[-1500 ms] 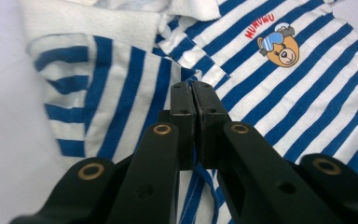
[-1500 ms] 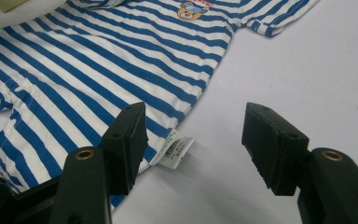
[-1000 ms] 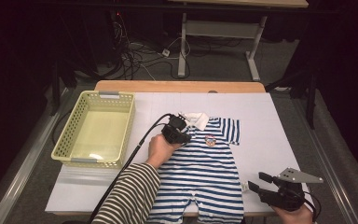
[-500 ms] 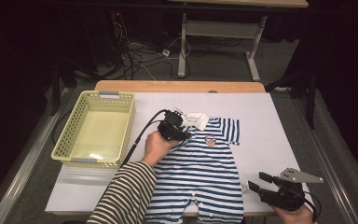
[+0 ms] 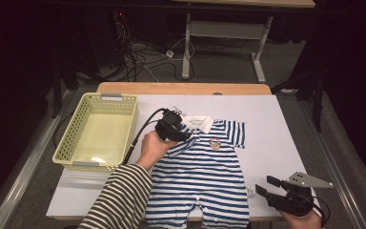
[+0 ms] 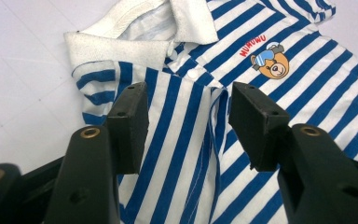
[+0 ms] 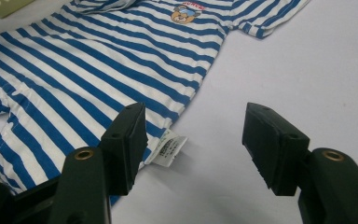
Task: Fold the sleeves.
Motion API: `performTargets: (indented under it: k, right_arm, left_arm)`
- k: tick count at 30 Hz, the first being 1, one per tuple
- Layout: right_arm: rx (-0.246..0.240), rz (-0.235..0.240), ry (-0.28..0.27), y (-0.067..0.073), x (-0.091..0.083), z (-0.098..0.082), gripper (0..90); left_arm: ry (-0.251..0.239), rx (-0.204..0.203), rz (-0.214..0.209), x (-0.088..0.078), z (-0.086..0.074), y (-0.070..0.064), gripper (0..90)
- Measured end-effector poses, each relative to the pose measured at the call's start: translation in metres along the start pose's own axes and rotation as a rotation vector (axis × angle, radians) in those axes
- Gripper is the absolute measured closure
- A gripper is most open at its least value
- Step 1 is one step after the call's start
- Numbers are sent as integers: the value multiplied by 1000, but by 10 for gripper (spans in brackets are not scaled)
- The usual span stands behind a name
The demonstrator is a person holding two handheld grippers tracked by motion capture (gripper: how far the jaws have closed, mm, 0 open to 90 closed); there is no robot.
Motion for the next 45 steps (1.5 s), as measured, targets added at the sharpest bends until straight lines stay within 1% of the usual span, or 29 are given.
performTargets:
  k: [8,14,17,19,24,29,34,39,42,45]
  right_arm:
    - [5,-13,-4,-1,-4,-2,405]
    - [10,-22,-10,-2,-6,-2,404]
    - [8,-21,-10,-2,-5,-2,403]
    - [12,-20,-9,-2,-5,-2,403]
    - [10,-21,-8,-2,-4,-2,401]
    - [20,-29,-5,-3,-4,-2,398]
    - [29,-38,-5,-4,-4,-2,362]
    - [34,-43,-3,-5,-4,-2,354]
    - [46,-44,9,-5,-4,-2,353]
    - [40,-50,19,-5,-3,-2,346]
  left_arm:
    - [-19,-2,2,-11,-4,2,447]
    - [-41,-12,19,-19,-7,5,434]
    - [-41,-16,26,-22,-8,6,433]
    - [-40,-13,34,-24,-8,7,433]
    - [-41,-10,35,-28,-8,5,434]
    - [-41,5,42,-35,-10,3,433]
    - [-54,14,43,-43,-12,1,426]
    - [-69,10,41,-51,-16,1,421]
    - [-75,8,42,-56,-19,2,417]
    - [-81,7,43,-60,-21,4,410]
Point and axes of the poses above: each handheld gripper's, and its own axes: x roughly forward along the jaws, z roughly out of its top, y roughly to its left, the point moved 3 cm from there along x, roughly forward along the jaws
